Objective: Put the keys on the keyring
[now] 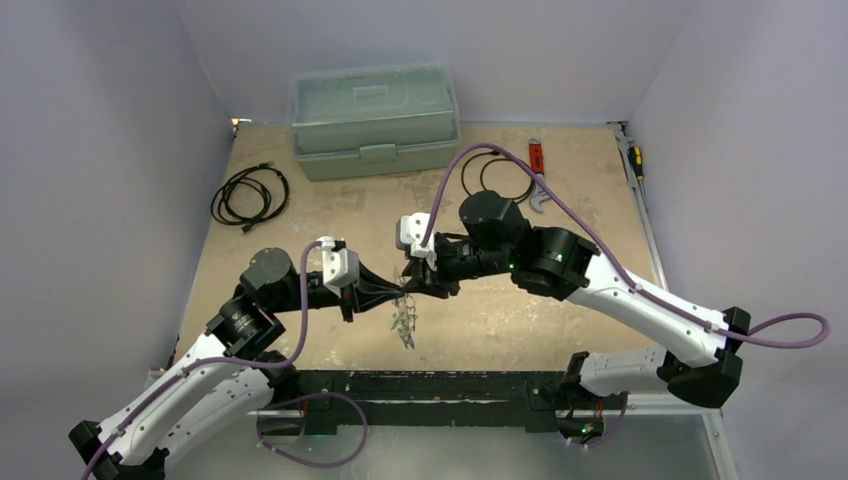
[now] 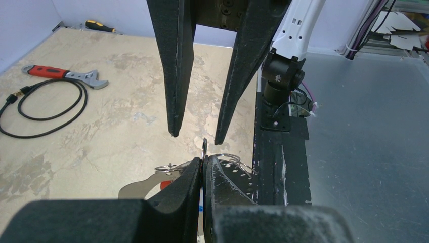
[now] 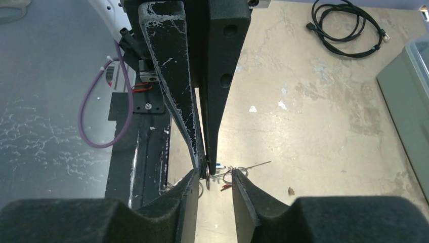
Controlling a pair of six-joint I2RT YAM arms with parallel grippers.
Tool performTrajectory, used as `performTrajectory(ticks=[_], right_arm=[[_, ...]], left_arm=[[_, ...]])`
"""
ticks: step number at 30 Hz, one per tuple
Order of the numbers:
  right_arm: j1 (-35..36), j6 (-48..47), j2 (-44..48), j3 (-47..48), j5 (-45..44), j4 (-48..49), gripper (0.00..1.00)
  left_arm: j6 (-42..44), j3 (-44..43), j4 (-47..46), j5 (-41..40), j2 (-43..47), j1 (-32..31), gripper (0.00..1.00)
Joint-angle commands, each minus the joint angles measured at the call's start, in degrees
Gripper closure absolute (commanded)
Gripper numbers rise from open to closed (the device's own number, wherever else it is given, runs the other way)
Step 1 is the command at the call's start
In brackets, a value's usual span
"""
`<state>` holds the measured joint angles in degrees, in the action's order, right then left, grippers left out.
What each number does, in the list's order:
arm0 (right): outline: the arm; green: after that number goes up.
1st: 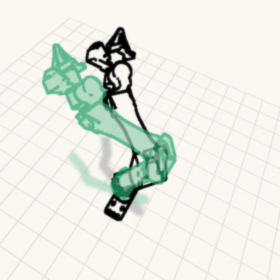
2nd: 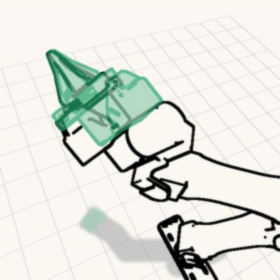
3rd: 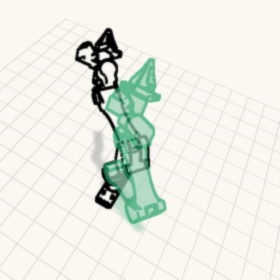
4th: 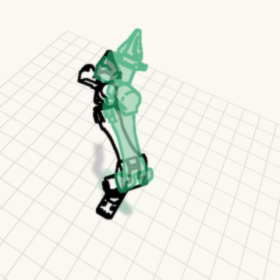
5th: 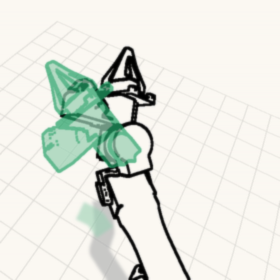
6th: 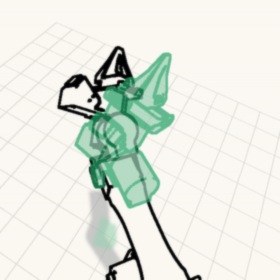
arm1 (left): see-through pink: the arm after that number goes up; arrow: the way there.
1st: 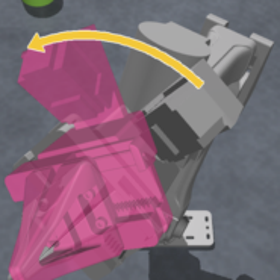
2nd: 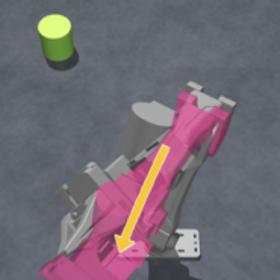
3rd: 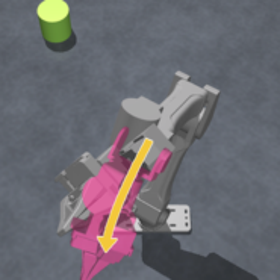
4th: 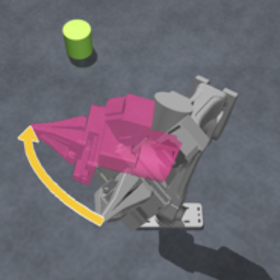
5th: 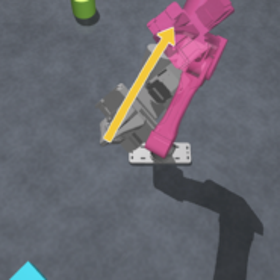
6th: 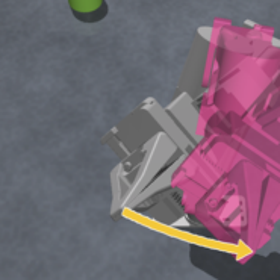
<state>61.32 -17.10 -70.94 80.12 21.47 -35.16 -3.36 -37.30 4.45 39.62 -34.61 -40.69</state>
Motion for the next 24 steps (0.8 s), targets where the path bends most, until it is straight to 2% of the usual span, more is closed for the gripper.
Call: performTrajectory(ticks=[1, 7, 12, 19, 24], right_arm=[[-0.06, -1.02, -0.40, 2.79, -0.74, -0.59, 0.68], [-0.07, -1.18, -1.36, 2.90, -1.44, -1.03, 0.70], [-0.07, -1.18, -2.17, 2.96, -1.27, -1.31, 0.78], [-0.06, -1.31, -3.18, 2.75, -0.52, -1.39, 0.80], [-0.06, -1.43, -4.18, 2.53, 0.94, -1.61, 0.89]], left_arm=[[0.69, -2.98, -2.66, 0.42, 0.41, -0.29, 1.00], [0.69, -2.95, -2.70, 0.63, 0.60, -0.34, 1.00], [0.71, -2.96, -2.77, 0.79, 0.65, -0.29, 1.00], [0.70, -2.87, -2.81, 1.25, 0.65, -0.30, 1.00], [0.81, -2.88, -2.79, 1.39, 0.60, -0.27, 1.00]])
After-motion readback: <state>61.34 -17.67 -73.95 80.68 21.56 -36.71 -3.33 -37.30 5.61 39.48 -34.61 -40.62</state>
